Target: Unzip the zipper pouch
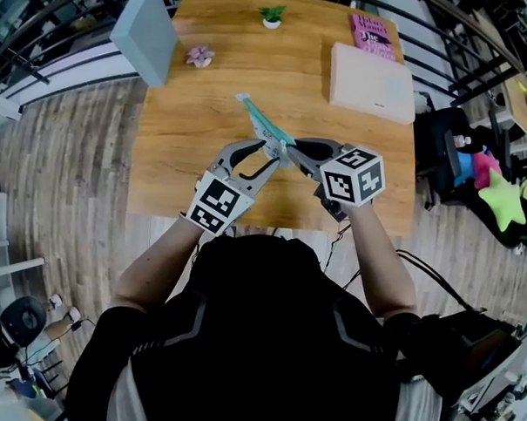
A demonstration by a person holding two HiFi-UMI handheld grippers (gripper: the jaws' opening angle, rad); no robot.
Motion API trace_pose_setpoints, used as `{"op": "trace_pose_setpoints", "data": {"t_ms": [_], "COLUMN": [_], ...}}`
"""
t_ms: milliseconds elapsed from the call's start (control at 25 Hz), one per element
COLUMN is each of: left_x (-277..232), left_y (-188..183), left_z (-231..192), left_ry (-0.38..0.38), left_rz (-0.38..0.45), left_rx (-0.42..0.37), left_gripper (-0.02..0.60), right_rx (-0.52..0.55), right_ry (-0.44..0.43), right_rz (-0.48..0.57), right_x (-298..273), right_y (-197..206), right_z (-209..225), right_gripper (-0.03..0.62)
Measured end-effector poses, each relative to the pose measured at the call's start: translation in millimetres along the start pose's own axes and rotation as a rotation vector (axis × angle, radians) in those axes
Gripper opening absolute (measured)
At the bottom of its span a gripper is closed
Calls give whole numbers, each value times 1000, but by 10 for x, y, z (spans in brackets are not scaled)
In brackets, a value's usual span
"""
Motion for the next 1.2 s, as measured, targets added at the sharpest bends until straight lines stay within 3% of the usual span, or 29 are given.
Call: {"op": "trace_pose_setpoints", "data": {"t_ms": [200, 440, 600, 720, 920, 1080, 1200], "left_x": [31, 72, 100, 115, 127, 140, 161], "left_y": [-156, -269, -294, -343, -364, -323, -347], "left_z": [5, -11, -18, -41, -147, -187, -175], "left_ry": [31, 103, 164, 191, 168, 179, 171], "left_rz": [87, 131, 142, 151, 134, 121, 130], "left_rx": [-138, -238, -291, -218, -105, -1, 18], "left_gripper": [179, 176, 135, 117, 46, 46, 37], "right_rx": [-19, -29, -42, -53, -40, -20, -11], "right_ry": [25, 49, 50, 47, 44, 42, 31], "right_rz": [14, 22, 29, 46, 42, 30, 34], "right_x": [62, 110, 110, 142, 150, 125, 135], "right_y": [-120, -183, -199, -185, -208, -206, -227], "right_z": [-223, -367, -418, -441, -439, -480, -482], "right_gripper": [54, 54, 54, 54, 54, 54, 54]}}
Point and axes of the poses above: the fingertips, and each gripper's own axes: x backward along the fingers, z to its right, y out of its underside, the point moved 9 cm from there along x, backward along the fingers, and after that the axes turned 13 degrees about -y, right-handed, at the moved point
